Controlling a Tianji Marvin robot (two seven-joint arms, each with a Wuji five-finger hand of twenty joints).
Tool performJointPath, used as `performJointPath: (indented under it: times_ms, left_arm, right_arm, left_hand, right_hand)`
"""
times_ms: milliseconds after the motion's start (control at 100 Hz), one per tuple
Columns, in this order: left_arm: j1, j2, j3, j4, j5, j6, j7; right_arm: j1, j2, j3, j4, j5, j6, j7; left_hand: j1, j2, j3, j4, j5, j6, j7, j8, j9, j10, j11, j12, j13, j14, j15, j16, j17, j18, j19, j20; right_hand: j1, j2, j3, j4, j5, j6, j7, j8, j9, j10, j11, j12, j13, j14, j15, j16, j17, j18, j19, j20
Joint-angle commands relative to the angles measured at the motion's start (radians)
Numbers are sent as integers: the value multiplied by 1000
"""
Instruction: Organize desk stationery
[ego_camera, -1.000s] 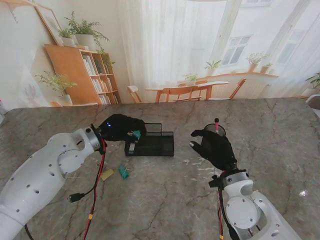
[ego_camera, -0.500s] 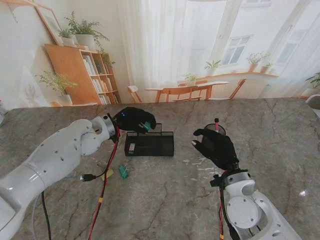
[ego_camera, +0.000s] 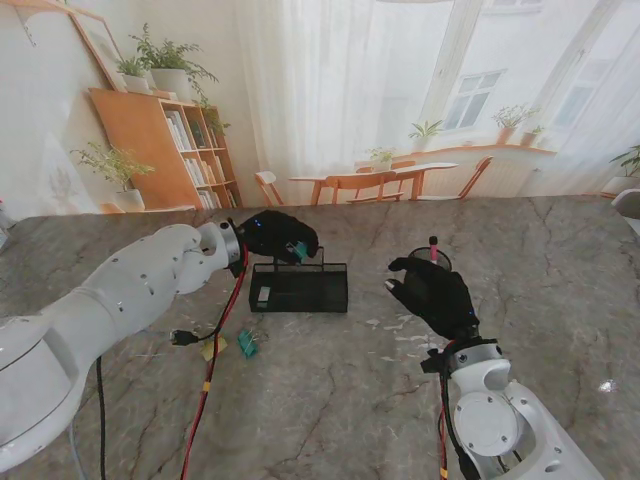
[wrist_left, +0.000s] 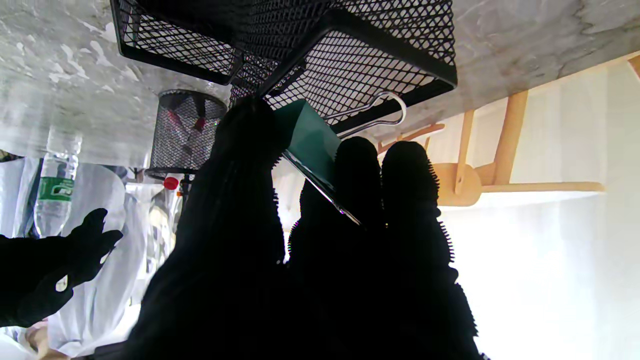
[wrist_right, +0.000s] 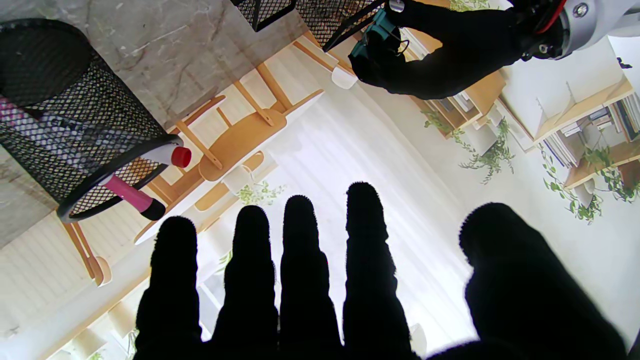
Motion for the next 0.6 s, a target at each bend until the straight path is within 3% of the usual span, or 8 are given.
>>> performJointPath:
  times_ms: [0, 140, 230, 270, 290, 320, 360, 590]
  left_arm:
    - [-9, -10, 5, 7, -3, -5, -1]
    - [-5, -3, 5, 0, -4, -7, -16]
    - [7, 16, -11, -35, 7, -3, -39]
    - [13, 26, -20, -54, 12, 1, -54]
    - [16, 32, -25, -64, 14, 3, -63]
    - [21, 39, -33, -76, 16, 6, -77]
    - [26, 46, -42, -89, 16, 9, -93]
    - [40, 74, -71, -138, 26, 24, -145]
  right_arm:
    - [-1, -3, 2, 1, 3, 3, 9]
    - [-3, -4, 5, -1, 2, 5, 5]
    - [-5, -5, 6, -1, 2, 6, -1]
    - [-5, -5, 6, -2, 2, 7, -3]
    - [-6, -6, 7, -2, 2, 7, -4]
    - [-6, -6, 7, -2, 2, 8, -5]
    - [-6, -6, 7, -2, 4, 8, -6]
    - [-6, -8, 7, -2, 10, 6, -8]
  left_hand:
    - [122, 76, 193, -93, -39, -35, 7, 14, 75, -131, 190, 109, -40, -21, -22, 3, -23, -59, -27, 39]
    - [122, 99, 125, -98, -60, -29, -81, 29, 12, -128, 154, 89, -94, -26, -84, -2, -112, 29, -89, 102]
    - [122, 118, 52, -89, -77, -22, -147, 67, -86, -126, 248, -6, -156, -24, -71, -65, -216, 59, -21, 147]
    - [122, 130, 14, -84, -82, -16, -186, 86, -130, -121, 285, -74, -183, -24, -68, -166, -279, 75, 66, 94]
    - [116, 134, 9, -83, -85, -15, -209, 97, -152, -119, 299, -125, -197, -22, -64, -219, -307, 83, 102, 42]
    - [107, 140, 6, -84, -87, -12, -235, 106, -174, -118, 295, -227, -213, -19, -83, -253, -343, 102, 123, -5]
    - [88, 151, 4, -83, -95, -5, -271, 105, -196, -111, 273, -287, -236, -8, -125, -286, -388, 134, 118, -42]
    - [25, 219, -2, -76, -112, 22, -448, 94, -251, -89, 166, -362, -300, 18, -258, -397, -504, 223, 49, -153]
  right_hand:
    - [3, 29, -20, -4, 24, -9, 7, 15, 6, -1, 13, 12, 4, -9, -3, 7, -12, -16, 11, 19]
    - [4, 32, -21, -4, 24, -11, 7, 15, 7, -1, 13, 12, 5, -10, -4, 8, -12, -16, 11, 19]
    - [5, 33, -23, -4, 25, -10, 7, 14, 8, -1, 13, 12, 6, -10, -4, 8, -11, -16, 11, 20]
    - [5, 35, -23, -4, 25, -9, 7, 14, 9, -1, 13, 12, 6, -10, -4, 8, -11, -16, 10, 20]
    - [5, 36, -23, -4, 31, -7, 9, 15, 10, -1, 13, 12, 6, -11, -4, 8, -11, -16, 10, 20]
    - [5, 37, -24, -4, 28, -9, 8, 14, 10, 1, 14, 12, 7, -10, -4, 8, -11, -16, 10, 20]
    - [5, 40, -25, -4, 32, -7, 10, 15, 9, 2, 13, 12, 7, -10, -4, 8, -11, -16, 10, 19]
    - [8, 45, -31, -4, 34, -8, 11, 14, 11, 0, 13, 11, 8, -10, -5, 8, -12, -17, 9, 19]
